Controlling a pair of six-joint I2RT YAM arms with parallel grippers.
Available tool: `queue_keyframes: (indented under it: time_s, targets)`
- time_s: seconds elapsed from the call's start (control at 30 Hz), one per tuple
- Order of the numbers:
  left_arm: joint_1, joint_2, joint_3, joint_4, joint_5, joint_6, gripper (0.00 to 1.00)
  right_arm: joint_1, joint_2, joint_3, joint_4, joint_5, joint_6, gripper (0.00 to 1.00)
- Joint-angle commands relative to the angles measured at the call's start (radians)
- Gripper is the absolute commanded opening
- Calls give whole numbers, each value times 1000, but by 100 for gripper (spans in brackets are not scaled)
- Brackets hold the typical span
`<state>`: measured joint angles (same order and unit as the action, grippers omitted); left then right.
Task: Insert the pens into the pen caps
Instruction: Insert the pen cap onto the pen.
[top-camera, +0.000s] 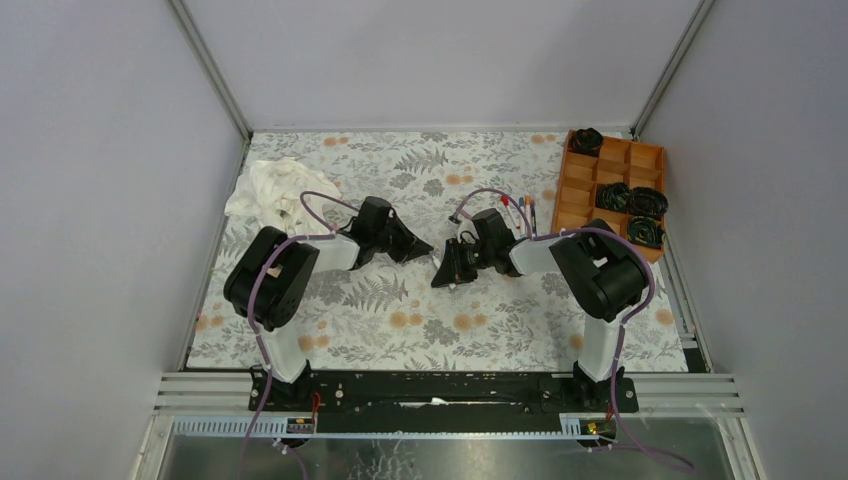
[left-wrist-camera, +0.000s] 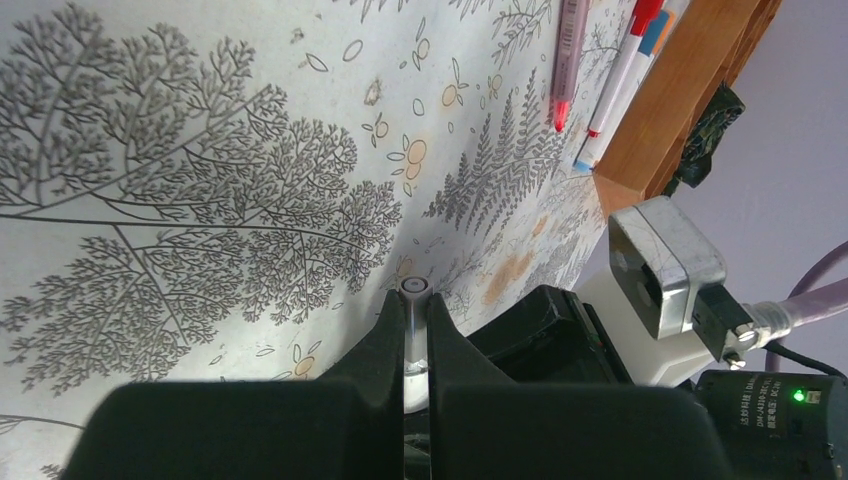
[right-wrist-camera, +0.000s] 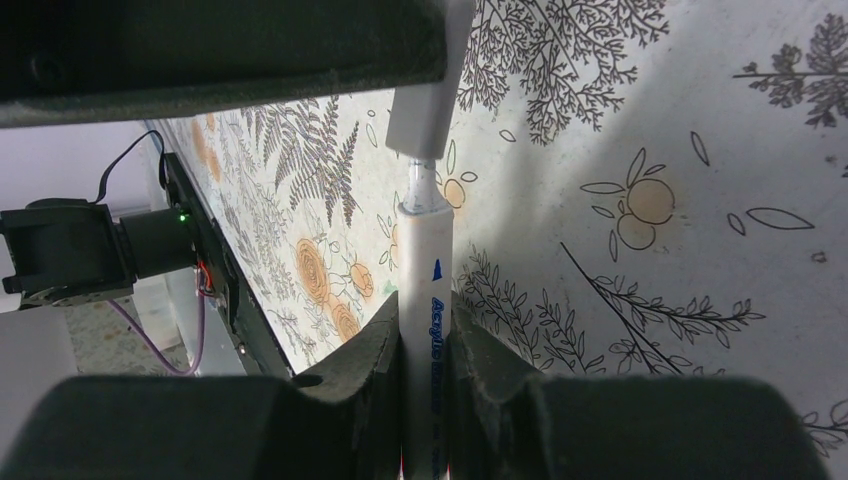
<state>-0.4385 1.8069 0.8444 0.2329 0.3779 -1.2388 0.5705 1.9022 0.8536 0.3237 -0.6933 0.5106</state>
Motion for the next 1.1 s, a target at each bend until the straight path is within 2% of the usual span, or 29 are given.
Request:
queue_keyframes:
  time_s: [0.0,0.43,0.83,0.97,1.07]
  targets:
    - [-25,-27,-18,31,-10,4,0,8,31,9,-54,70,-7,0]
    - [-95,-120,-92,74,-95,-66,0,8,21,8,-54,85,-52,0]
    - [-131,-210,-111,79,-132,-54,0,8,-99,-83,120,57,-190,0]
    - [-133,-316,-116,45,-164,-13,0,6,-120,-100,158,36,-215,0]
    - [-135,-451,-117,6,-207,63,8,-5,-141,-121,216,-10,-226,0]
